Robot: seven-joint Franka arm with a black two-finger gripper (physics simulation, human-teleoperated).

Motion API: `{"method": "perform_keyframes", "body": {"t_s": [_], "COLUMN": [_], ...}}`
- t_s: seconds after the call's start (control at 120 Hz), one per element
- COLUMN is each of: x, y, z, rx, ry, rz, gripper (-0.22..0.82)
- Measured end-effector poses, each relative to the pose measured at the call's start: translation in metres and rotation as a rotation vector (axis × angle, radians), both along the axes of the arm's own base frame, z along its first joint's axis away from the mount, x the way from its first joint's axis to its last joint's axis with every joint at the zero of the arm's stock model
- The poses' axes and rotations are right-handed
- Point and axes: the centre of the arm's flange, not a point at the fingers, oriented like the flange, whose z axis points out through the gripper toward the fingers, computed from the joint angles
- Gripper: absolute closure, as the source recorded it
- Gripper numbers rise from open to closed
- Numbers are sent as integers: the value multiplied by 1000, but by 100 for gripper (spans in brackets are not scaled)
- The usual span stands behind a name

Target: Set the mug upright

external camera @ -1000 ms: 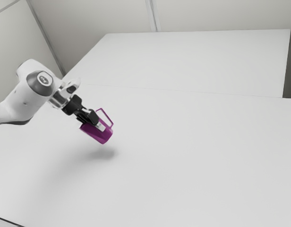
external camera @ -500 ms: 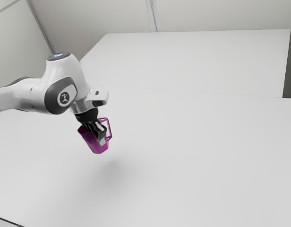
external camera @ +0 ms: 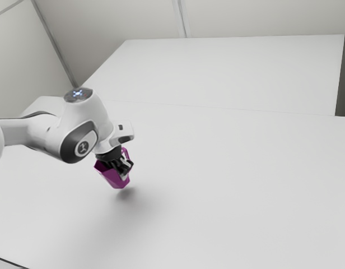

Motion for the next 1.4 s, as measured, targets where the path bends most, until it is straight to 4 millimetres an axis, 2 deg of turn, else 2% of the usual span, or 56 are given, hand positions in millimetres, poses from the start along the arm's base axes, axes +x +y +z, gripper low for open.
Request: {"method": "perform_keyframes", "body": {"t_s": [0.258,0.583,0.642,0.8,1.008,1.133,1.267,1.4], "x": [3,5,5,5,6,8,24,39], "y": [1,2,2,1,-6,-8,-11,-15], "z": [-26,-43,-46,-46,-19,-4,39,93], "rx": [-7,-11,-14,-24,-38,-45,-69,-90], "ry": [44,78,82,79,22,-8,-29,-1], "rz": [90,161,169,186,186,190,211,231], "gripper": [78,77,73,51,30,20,14,9]}}
